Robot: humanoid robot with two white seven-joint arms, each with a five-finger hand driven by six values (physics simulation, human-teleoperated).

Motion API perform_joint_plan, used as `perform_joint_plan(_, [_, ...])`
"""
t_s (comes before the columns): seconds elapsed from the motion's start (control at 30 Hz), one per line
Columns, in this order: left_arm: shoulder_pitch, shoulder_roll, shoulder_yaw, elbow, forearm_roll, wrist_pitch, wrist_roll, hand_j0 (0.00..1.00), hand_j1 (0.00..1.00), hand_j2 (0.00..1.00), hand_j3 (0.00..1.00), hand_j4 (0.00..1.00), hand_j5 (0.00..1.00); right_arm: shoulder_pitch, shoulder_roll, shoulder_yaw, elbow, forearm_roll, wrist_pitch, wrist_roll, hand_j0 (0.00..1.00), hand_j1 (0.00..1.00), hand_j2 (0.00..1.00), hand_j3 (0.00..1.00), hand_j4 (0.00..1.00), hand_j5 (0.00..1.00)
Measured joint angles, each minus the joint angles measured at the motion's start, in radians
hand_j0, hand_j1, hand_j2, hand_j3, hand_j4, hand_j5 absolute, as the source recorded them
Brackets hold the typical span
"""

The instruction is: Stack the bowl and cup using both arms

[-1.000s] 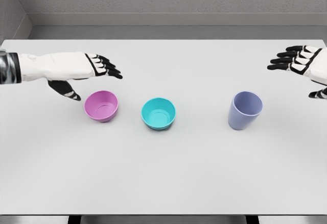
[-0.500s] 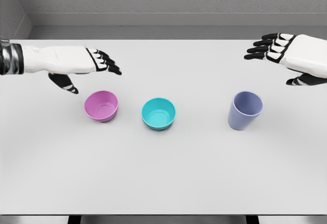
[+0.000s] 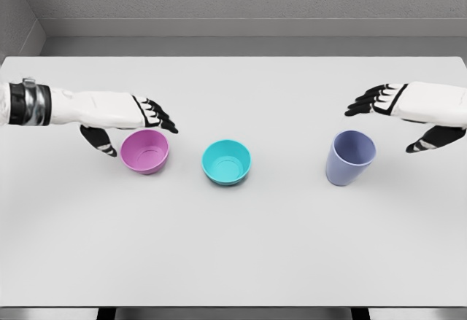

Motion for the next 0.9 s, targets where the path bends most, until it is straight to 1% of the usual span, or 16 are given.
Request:
perform_joint_plan(0.23, [0.008,0.001,-0.012,0.002,0.004,0.0,0.0,1.0,1.0,1.0,1.0,1.0,1.0,-0.002,0.006,0.01,0.02,-0.075,0.0,0.002,1.0,1.0,1.0,1.0,1.0,1.0])
perform_joint_plan(0.43, [0.018,0.0,-0.028,0.004,-0.001,0.0,0.0,1.0,1.0,1.0,1.0,1.0,1.0,0.0,0.017,0.02,0.019,-0.079,0.0,0.002,1.0,1.0,1.0,1.0,1.0,1.0])
perform_joint_plan(0.53, [0.018,-0.006,-0.03,0.011,-0.003,0.0,0.0,1.0,1.0,1.0,1.0,1.0,1.0,0.0,0.037,0.037,0.021,-0.083,0.0,0.002,1.0,1.0,1.0,1.0,1.0,1.0])
perform_joint_plan(0.67, [0.017,-0.017,-0.033,0.024,-0.012,0.0,0.0,1.0,1.0,1.0,1.0,1.0,1.0,0.0,0.06,0.059,0.039,-0.088,0.0,0.002,1.0,1.0,1.0,1.0,1.0,1.0])
perform_joint_plan(0.9, [0.02,-0.042,-0.034,0.045,-0.035,0.0,0.0,1.0,1.0,1.0,1.0,1.0,1.0,0.002,0.065,0.079,0.078,-0.105,0.0,0.002,1.0,1.0,1.0,1.0,1.0,1.0])
